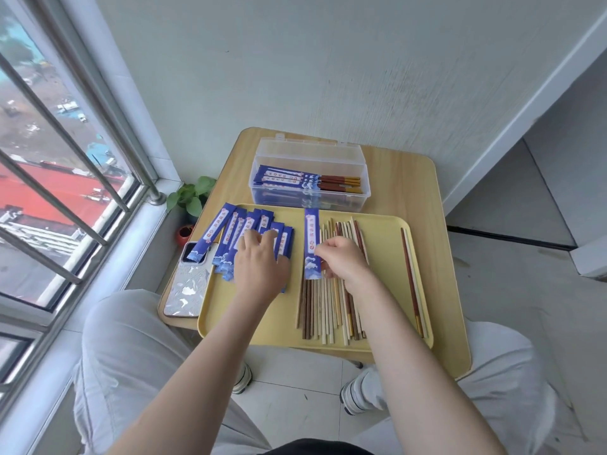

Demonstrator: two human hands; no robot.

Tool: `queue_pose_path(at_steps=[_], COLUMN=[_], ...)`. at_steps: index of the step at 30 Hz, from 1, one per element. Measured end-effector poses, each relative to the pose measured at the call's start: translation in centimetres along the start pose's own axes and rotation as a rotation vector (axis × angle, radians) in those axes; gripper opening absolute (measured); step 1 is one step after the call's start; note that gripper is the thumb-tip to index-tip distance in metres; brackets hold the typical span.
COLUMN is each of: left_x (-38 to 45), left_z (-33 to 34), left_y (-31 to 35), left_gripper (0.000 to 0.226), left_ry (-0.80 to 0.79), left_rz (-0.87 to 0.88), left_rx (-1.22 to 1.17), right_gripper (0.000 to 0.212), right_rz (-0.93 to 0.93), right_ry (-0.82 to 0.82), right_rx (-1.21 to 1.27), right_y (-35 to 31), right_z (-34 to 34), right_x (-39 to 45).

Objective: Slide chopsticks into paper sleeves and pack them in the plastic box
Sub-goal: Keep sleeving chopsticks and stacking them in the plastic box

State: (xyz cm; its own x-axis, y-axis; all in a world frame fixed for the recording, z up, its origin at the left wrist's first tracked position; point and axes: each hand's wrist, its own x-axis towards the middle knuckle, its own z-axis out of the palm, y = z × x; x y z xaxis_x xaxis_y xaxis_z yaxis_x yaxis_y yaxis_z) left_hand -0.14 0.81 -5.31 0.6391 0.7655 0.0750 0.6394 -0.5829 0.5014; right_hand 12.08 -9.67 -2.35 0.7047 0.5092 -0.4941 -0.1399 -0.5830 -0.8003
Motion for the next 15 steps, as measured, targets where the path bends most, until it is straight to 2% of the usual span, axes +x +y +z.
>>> queue_pose_path(at_steps=[3, 5, 7, 10, 15], left_x=[-0.1, -0.3, -0.5, -0.7, -1.2], left_z=[-0.2, -0.2, -0.1, 0.1, 0.2], left_y=[1.6, 2.8, 3.7, 4.7, 5.5], left_gripper=[0.058, 0.055, 0.053, 0.065, 0.067], left_ry=[0.026, 0.019, -0.097, -0.33, -0.428], left_rz=[0.238, 0.394, 0.479, 0.438, 0.421], left_rx=[0.011, 0.07, 0.1, 0.096, 0.006], right_gripper=[0.01, 0.013, 0.012, 0.009, 0.012], right_rz=[-0.038, -0.075, -0.079, -0.054, -0.002], right_ry=[-0.072, -0.09, -0.117, -0.109, -0.111], right_rx=[0.07, 0.061, 0.11, 0.126, 0.19], right_y=[0.2, 0.4, 0.7, 1.4, 2.2], right_z=[-1.8, -2.9, -3.7, -4.6, -5.4], right_x=[-0.3, -0.9, -1.4, -1.7, -1.8])
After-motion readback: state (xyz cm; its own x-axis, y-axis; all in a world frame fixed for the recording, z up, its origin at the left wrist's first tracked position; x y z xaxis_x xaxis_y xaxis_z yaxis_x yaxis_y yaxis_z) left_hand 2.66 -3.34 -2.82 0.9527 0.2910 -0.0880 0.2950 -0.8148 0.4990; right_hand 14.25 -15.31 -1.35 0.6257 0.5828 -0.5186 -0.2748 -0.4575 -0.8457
